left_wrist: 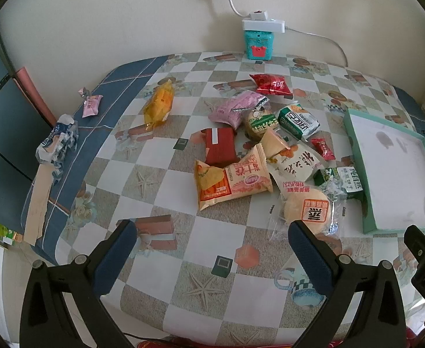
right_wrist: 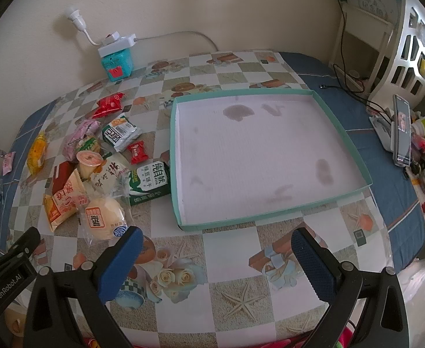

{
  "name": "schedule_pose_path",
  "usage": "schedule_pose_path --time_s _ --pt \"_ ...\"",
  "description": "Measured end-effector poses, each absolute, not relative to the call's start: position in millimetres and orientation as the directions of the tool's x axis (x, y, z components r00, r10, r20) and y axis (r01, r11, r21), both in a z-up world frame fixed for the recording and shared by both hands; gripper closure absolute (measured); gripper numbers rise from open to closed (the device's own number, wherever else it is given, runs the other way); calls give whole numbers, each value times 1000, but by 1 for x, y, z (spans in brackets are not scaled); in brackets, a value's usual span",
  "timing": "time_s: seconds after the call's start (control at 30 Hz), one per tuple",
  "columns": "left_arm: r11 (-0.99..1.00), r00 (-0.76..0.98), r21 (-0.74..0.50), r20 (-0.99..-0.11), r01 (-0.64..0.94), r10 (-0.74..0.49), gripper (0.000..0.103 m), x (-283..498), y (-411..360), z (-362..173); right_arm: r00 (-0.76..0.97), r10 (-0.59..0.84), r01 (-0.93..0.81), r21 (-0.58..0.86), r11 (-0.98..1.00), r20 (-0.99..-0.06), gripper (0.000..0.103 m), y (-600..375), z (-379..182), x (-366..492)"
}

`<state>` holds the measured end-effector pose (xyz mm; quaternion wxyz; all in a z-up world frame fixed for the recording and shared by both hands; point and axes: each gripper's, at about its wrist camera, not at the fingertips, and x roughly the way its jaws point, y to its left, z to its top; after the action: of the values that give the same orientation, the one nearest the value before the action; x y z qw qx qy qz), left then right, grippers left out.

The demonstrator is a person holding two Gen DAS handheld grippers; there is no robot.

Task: Organize snacks

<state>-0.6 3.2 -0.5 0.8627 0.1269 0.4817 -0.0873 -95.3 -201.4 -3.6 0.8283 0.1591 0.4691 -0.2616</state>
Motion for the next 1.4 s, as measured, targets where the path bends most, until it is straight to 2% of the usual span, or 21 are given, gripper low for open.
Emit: schedule_pose_path --time_s 0.27,0.53,0.73,0.9,1.13,1.4 --pt "954 491 107 -870 280 -47 0 4 5 -3 421 -284 580 14 815 -861 0 -201 -4 -93" --pt "978 451 66 -892 197 -31 0 35 31 -16 405 -284 542 -22 840 -869 0 -191 -8 -69" --pt "992 370 -10 -928 124 -56 0 65 59 -33 415 -236 504 6 864 -879 0 -179 -13 -42" --pt "990 317 -59 -943 129 -98 0 84 58 -41 419 -182 444 26 896 -890 0 -160 -22 -20" --pt "991 300 -73 -948 112 -103 0 103 60 -49 386 -135 351 10 936 -913 0 -130 -45 13" --pt "985 299 -103 -944 137 -140 0 117 53 -59 318 -72 337 41 941 -945 0 -121 -74 37"
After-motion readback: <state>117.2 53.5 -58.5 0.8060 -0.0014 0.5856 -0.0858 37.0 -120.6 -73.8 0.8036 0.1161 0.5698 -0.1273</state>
